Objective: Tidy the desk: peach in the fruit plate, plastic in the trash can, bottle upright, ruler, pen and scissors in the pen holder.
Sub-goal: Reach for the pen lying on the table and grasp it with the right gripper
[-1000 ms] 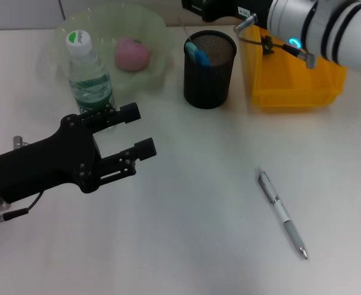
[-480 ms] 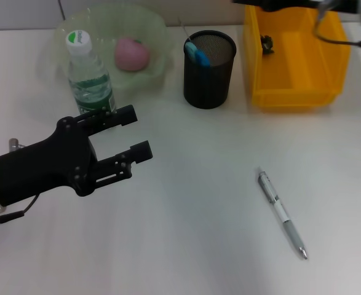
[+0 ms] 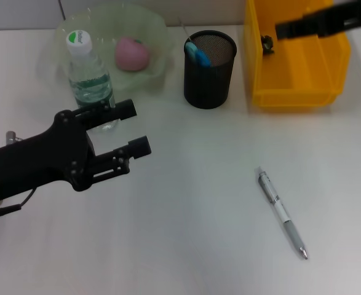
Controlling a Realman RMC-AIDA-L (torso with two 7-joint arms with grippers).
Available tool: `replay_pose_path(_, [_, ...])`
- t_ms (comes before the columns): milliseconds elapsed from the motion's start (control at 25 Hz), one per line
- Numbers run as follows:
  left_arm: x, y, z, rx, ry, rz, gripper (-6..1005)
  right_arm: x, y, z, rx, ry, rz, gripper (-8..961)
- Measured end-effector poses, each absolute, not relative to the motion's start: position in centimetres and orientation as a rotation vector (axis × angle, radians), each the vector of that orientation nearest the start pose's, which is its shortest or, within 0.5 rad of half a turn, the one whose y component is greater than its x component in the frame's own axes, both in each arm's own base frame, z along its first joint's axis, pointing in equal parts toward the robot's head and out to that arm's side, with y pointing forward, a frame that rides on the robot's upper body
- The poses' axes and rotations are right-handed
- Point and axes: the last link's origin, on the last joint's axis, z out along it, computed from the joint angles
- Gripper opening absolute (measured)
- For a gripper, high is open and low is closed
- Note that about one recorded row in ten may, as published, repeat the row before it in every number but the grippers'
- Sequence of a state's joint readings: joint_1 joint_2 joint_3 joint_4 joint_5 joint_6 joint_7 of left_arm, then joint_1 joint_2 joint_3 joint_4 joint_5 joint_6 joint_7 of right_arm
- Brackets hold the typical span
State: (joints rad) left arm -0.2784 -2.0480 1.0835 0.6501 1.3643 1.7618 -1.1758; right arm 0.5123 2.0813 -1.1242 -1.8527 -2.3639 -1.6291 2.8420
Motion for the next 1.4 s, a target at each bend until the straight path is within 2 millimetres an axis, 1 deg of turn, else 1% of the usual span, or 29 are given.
replay_pose_path(80, [-25.1,26.3,1.4,-2.603,-0.379,-1.272,700,11.0,33.5,9.9,-2.375,1.144,0.143,581])
replay_pose_path(120, [-25.1,26.3,1.4,-2.603,-0.379,-1.272,700,11.0,33.5,9.9,-2.375,1.144,0.143,581])
replay_pose_path(240, [-25.1,26.4,1.6,-2.588,-0.367,-1.28,700,11.9,33.1,10.1,-2.353,1.248,0.122,581])
replay_pose_path(280, [-25.0,26.4,1.6,-2.588,-0.362,-1.28,700,12.8,32.8,10.3,-2.341,1.316,0.106,582])
replay_pose_path(320, [-25.0,26.5,1.6,-2.59,-0.356,-1.279,700,12.8,32.8,10.3,-2.341,1.316,0.106,582])
replay_pose_path(440, [-24.9,26.6,1.6,-2.595,-0.351,-1.277,700,14.3,32.4,9.9,-2.33,1.409,0.069,582])
replay_pose_path(480, [-24.9,26.6,1.7,-2.596,-0.349,-1.277,700,15.5,32.2,9.6,-2.314,1.467,0.045,582])
replay_pose_path(520, [-24.9,26.6,1.7,-2.596,-0.349,-1.277,700,15.5,32.2,9.6,-2.314,1.467,0.045,582])
replay_pose_path(560, [-24.9,26.6,1.7,-2.596,-0.348,-1.277,700,16.3,32.1,9.5,-2.295,1.494,0.016,582])
replay_pose_path(640, [-24.8,26.6,1.7,-2.598,-0.345,-1.277,700,16.7,32.0,9.5,-2.285,1.5,-0.003,582])
replay_pose_path(680, [-24.8,26.7,1.6,-2.598,-0.343,-1.277,700,17.0,32.0,9.5,-2.269,1.499,-0.042,582])
replay_pose_path(840, [-24.7,26.8,1.5,-2.598,-0.345,-1.278,700,17.1,32.2,9.6,-2.254,1.494,-0.097,582])
replay_pose_path(1000, [-24.7,26.9,1.5,-2.594,-0.353,-1.278,700,17.4,32.5,9.2,-2.251,1.516,-0.151,582])
replay_pose_path(1080, [-24.8,26.9,1.5,-2.586,-0.357,-1.281,700,18.0,32.5,8.6,-2.25,1.544,-0.194,582])
replay_pose_path(1280, [-24.8,26.9,1.5,-2.584,-0.366,-1.283,700,18.4,32.5,7.7,-2.268,1.581,-0.236,582])
replay_pose_path(1400, [-24.7,27.0,1.5,-2.584,-0.365,-1.283,700,18.5,32.5,7.5,-2.272,1.593,-0.247,581])
